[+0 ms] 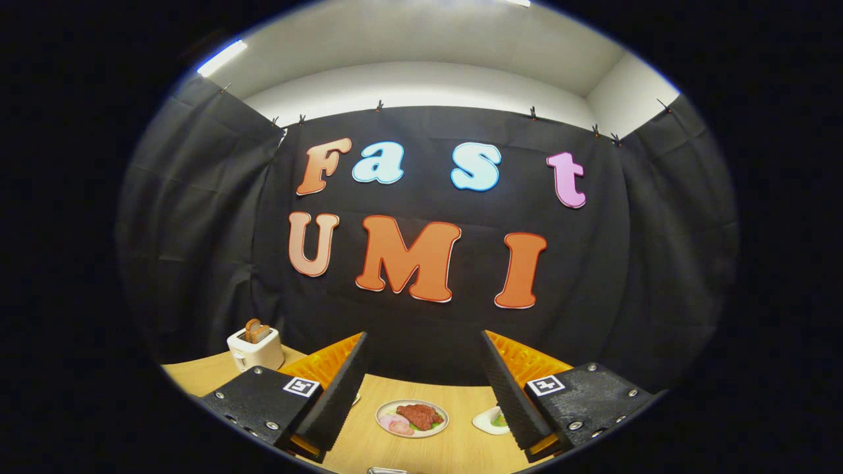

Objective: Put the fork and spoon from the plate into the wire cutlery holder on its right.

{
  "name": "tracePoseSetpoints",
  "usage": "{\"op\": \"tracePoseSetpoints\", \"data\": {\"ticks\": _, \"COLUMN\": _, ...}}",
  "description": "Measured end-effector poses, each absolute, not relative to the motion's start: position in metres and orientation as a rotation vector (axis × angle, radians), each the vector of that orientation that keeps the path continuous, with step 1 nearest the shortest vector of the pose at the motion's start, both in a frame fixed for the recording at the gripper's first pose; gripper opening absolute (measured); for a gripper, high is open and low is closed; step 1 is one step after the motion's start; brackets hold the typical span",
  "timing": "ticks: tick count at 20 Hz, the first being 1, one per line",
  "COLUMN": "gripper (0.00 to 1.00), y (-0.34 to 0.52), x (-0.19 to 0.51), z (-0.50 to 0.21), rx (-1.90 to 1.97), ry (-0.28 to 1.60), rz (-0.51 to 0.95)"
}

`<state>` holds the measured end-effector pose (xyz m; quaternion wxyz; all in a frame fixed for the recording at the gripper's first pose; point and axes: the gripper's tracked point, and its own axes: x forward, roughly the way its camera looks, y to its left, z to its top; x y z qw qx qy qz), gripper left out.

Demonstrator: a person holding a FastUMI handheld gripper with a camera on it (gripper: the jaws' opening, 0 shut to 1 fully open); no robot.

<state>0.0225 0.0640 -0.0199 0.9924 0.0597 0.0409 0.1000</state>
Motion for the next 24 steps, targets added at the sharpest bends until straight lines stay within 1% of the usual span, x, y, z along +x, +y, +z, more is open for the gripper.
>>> {"op": "tracePoseSetpoints", "data": {"ticks": 4, "gripper": 0.99, "y": 0.106, "x": 0.002, "z": -0.059, "rx": 0.166, "ry": 0.229, "rz": 0.253}}
{"op": "tracePoseSetpoints", "data": {"ticks": 8, "gripper": 0.98, "y": 0.168, "x": -0.016, "z": -0.085, "rx": 0.206, "ry": 0.377, "rz": 0.326}}
{"op": "tracePoseSetpoints", "data": {"ticks": 12, "gripper": 0.99, "y": 0.232, "x": -0.027, "z": -0.121, "rx": 0.214, "ry": 0.564, "rz": 0.39}}
{"op": "tracePoseSetpoints", "data": {"ticks": 13, "gripper": 0.98, "y": 0.241, "x": -0.032, "z": -0.133, "rx": 0.215, "ry": 0.633, "rz": 0.388}}
{"op": "tracePoseSetpoints", "data": {"ticks": 16, "gripper": 0.97, "y": 0.282, "x": -0.042, "z": -0.156, "rx": 0.246, "ry": 0.755, "rz": 0.414}}
{"op": "tracePoseSetpoints", "data": {"ticks": 21, "gripper": 0.97, "y": 0.327, "x": -0.068, "z": -0.205, "rx": 0.225, "ry": 1.002, "rz": 0.426}}
{"op": "tracePoseSetpoints", "data": {"ticks": 24, "gripper": 0.95, "y": 0.345, "x": -0.084, "z": -0.23, "rx": 0.236, "ry": 1.152, "rz": 0.421}}
